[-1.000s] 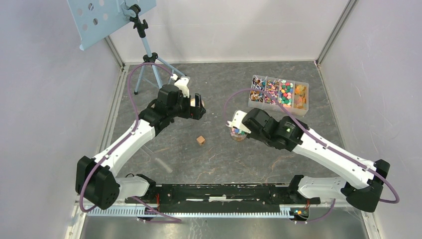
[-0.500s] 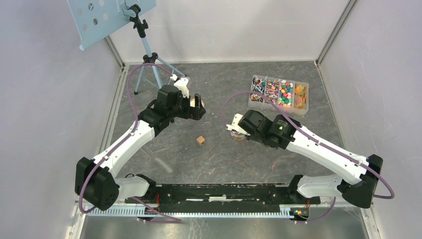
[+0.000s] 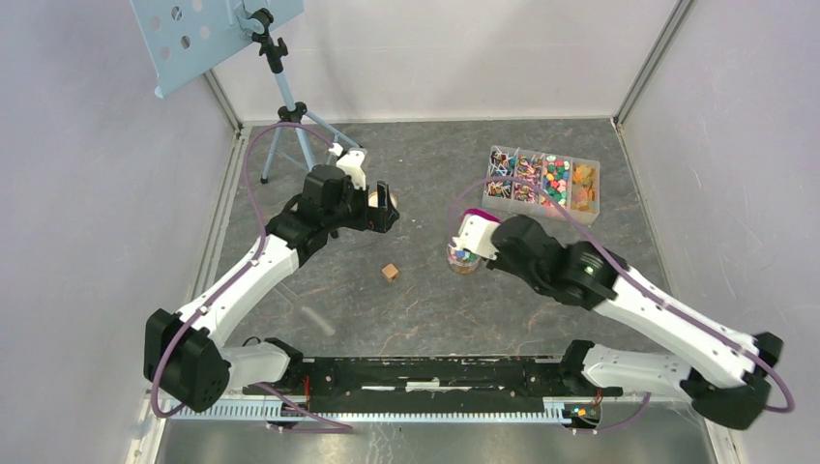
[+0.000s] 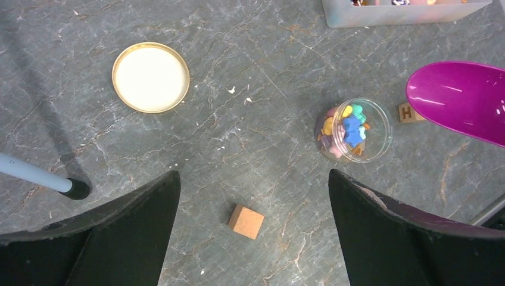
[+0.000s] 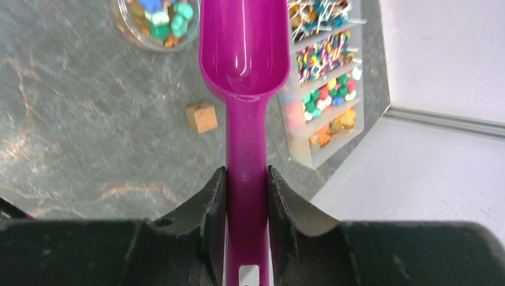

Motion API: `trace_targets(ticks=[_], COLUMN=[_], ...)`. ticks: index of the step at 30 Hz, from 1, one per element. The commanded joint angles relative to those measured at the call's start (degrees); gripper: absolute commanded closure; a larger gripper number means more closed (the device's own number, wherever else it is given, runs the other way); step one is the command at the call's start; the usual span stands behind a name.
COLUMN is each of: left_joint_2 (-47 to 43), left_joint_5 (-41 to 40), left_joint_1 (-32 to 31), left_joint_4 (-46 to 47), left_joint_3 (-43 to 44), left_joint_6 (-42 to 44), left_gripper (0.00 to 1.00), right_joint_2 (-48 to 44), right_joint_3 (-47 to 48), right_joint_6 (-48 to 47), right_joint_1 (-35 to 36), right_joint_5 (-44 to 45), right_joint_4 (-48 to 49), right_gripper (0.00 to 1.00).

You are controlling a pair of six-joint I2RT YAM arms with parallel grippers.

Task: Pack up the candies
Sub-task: Place the fake candies in the packing bottle, then place the spatula at the center of the board.

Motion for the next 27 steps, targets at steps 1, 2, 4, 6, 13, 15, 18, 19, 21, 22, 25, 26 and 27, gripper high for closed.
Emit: trace_targets(ticks=[1,2,4,6,13,15,18,19,21,22,25,26,27], left_joint_2=[-2.74,-3.15,-4.06,-5.21,-6.02,-6.74,-8.60,-8.77,-8.89,-8.85,-9.23,-9.63,-9.97], left_joint_5=[1.92,2.54,3.47,3.65,0.70,-1.28,-3.71,-4.18,-4.66,-4.62,-3.88,-3.74,-3.61], left_joint_1=[0.02,0.02,0.00,0.02,0.06,0.18,0.44,0.51,0.62,0.62,0.59,0.63,0.64], left_joint_4=[3.29,3.58,4.25,5.21,6.51,6.32,6.96,6.79,5.81,5.53,5.50,5.98,6.41], left_joint_3=[0.22,0.35,0.56,0.49,0.90,0.63,-0.76,-0.98,-1.08,-1.25,-2.42,-3.02,-3.86], left_joint_6=[-3.19,-3.67,-4.33,-4.96,-4.65,-3.72,-1.88,-1.30,-0.41,-0.13,0.27,0.40,0.60], left_gripper=[0.00,0.00,0.00,0.00,0.00,0.00,0.00,0.00,0.00,0.00,0.00,0.00,0.00], right_joint_2=[-10.36,-12.65,-15.87,-17.32,-14.90,-12.05,-5.15,-2.55,2.06,4.52,12.50,14.83,17.36], right_joint_3=[-7.22,-10.08,-14.45,-16.80,-20.52,-20.25,-18.26,-17.56,-16.90,-16.65,-13.71,-12.48,-11.23], right_joint_6=[-5.93,-7.23,-8.73,-8.91,-4.27,-2.78,-0.44,0.50,2.01,2.95,7.27,8.36,9.36], right_joint_1=[0.34,0.33,0.34,0.35,-1.98,-5.85,-12.87,-14.68,-16.75,-17.46,-19.75,-20.03,-20.25], right_joint_5=[-4.07,-5.66,-6.96,-6.90,-1.44,-5.18,-11.13,-12.03,-12.46,-12.90,-15.86,-16.59,-17.49], right_joint_4=[18.87,22.07,27.53,31.10,41.66,44.14,46.97,48.74,53.33,55.84,62.33,63.84,65.37], right_gripper=[1.00,1.00,1.00,1.00,1.00,1.00,1.00,1.00,1.00,1.00,1.00,1.00,1.00])
